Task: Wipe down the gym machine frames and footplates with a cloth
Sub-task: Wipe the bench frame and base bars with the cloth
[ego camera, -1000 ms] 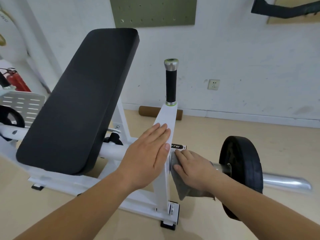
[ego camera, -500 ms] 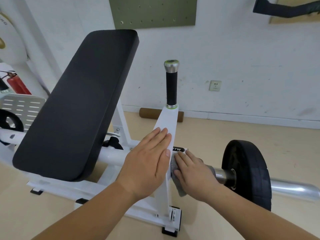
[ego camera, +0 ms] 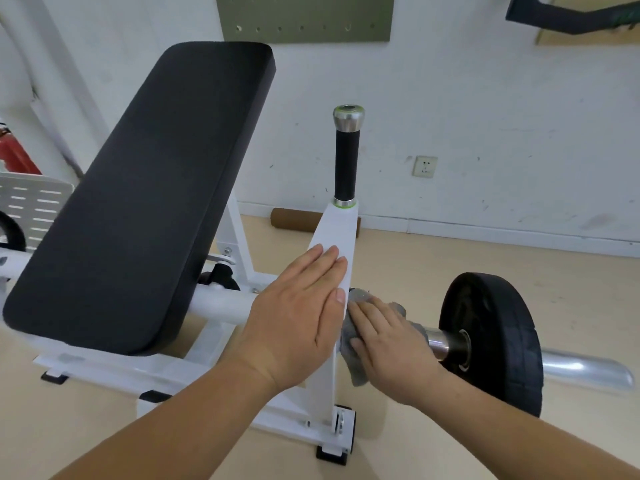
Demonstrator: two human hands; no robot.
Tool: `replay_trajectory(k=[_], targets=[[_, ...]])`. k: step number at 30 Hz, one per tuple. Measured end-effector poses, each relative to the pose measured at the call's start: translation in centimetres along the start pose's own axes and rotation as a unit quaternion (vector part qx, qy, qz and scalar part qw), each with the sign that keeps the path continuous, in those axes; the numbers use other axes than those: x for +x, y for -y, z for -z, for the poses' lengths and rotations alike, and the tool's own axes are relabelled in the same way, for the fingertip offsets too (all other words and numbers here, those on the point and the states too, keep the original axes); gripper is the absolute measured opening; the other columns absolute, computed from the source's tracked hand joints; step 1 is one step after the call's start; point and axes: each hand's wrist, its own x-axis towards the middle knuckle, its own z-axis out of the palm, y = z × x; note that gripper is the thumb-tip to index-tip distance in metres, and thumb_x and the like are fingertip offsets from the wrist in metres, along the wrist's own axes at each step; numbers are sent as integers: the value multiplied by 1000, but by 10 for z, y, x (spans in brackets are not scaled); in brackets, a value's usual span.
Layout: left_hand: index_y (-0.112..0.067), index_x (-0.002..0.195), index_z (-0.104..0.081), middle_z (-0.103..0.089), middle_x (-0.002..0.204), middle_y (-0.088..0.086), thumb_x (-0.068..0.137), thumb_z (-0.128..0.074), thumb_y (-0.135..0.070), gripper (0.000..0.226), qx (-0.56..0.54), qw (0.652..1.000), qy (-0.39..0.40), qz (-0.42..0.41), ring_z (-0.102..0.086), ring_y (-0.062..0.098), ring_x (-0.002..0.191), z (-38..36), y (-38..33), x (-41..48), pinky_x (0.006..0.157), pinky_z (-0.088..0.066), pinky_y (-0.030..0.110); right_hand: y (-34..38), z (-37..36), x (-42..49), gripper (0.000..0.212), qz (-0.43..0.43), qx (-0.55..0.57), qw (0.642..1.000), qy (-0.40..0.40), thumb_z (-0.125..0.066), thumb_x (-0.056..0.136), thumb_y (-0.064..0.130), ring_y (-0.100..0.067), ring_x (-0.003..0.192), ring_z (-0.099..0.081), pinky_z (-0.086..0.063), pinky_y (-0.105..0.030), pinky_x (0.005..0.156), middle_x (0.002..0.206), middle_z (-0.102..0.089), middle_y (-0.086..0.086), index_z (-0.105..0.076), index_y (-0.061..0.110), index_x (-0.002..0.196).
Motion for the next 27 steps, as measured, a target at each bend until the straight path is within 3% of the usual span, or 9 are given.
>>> replay_trajectory(k=[3, 6, 8, 11, 15, 18, 20, 23, 27], targets=[[-6, 141, -60, -54, 151, 6, 106, -29, -28, 52, 10, 1000, -13, -7, -40, 18, 146, -2, 0, 2, 122, -25, 30, -2, 14, 25, 48, -116, 42, 992, 36, -18, 106, 47, -26, 105, -62, -51, -40, 88, 116, -63, 1, -62, 27, 113], [-6, 142, -60, -54, 151, 6, 105, -30, -28, 52, 5, 1000, -10, -9, -40, 18, 147, -2, 1, 1, 123, -23, 28, -5, 28, 53, 54, -251, 130, 949, 140, -21, 103, 51, -28, 108, -64, -50, -40, 93, 118, -69, -3, -68, 25, 109], [-7, 143, -58, -52, 152, 5, 106, -29, -29, 52, 2, 1000, -4, -6, -38, 16, 148, -1, 1, -1, 124, -19, 25, -8, 27, 58, 58, -243, 125, 950, 152, -22, 103, 50, -31, 117, -61, -48, -42, 99, 127, -67, -8, -68, 19, 120], [-8, 145, -56, -50, 155, 3, 106, -27, -31, 53, -6, 1000, 1, -3, -35, 15, 149, 0, 0, 0, 124, -18, 25, -9, 25, 51, 58, -151, 127, 969, 150, -20, 106, 49, -32, 118, -60, -47, -45, 102, 126, -66, -10, -67, 17, 115], [-7, 143, -58, -52, 152, 5, 107, -27, -30, 53, 20, 1000, -1, -16, -39, 17, 148, -1, 2, 1, 124, -21, 27, -10, 28, 35, 35, -46, 117, 981, 147, -29, 103, 56, -24, 112, -56, -49, -46, 92, 117, -59, 3, -52, 29, 105], [-6, 142, -59, -54, 151, 6, 105, -28, -28, 52, 21, 1000, -6, -21, -41, 19, 147, -3, 4, 2, 122, -28, 31, -15, 31, 52, 48, -106, 131, 967, 193, -23, 101, 64, -23, 113, -60, -49, -44, 96, 119, -67, 4, -59, 32, 100], [-6, 141, -60, -54, 150, 7, 105, -30, -27, 52, 21, 999, -11, -26, -43, 20, 146, -4, 5, 2, 120, -32, 34, -18, 30, 73, 64, -172, 183, 939, 237, -20, 102, 63, -27, 126, -57, -44, -44, 107, 136, -64, -4, -67, 24, 123], [-6, 142, -59, -53, 151, 6, 104, -32, -26, 51, 24, 999, -11, -28, -42, 19, 146, -5, 6, 2, 121, -31, 33, -20, 27, 90, 63, -219, 242, 902, 282, -30, 102, 56, -29, 134, -51, -39, -40, 109, 150, -53, -10, -58, 16, 142], [-8, 144, -58, -52, 152, 4, 105, -29, -28, 52, 27, 999, 3, -23, -40, 18, 147, -3, 5, 3, 122, -27, 30, -13, 25, 79, 70, -210, 200, 931, 222, -20, 102, 63, -30, 123, -59, -44, -42, 103, 135, -65, -10, -68, 18, 125]])
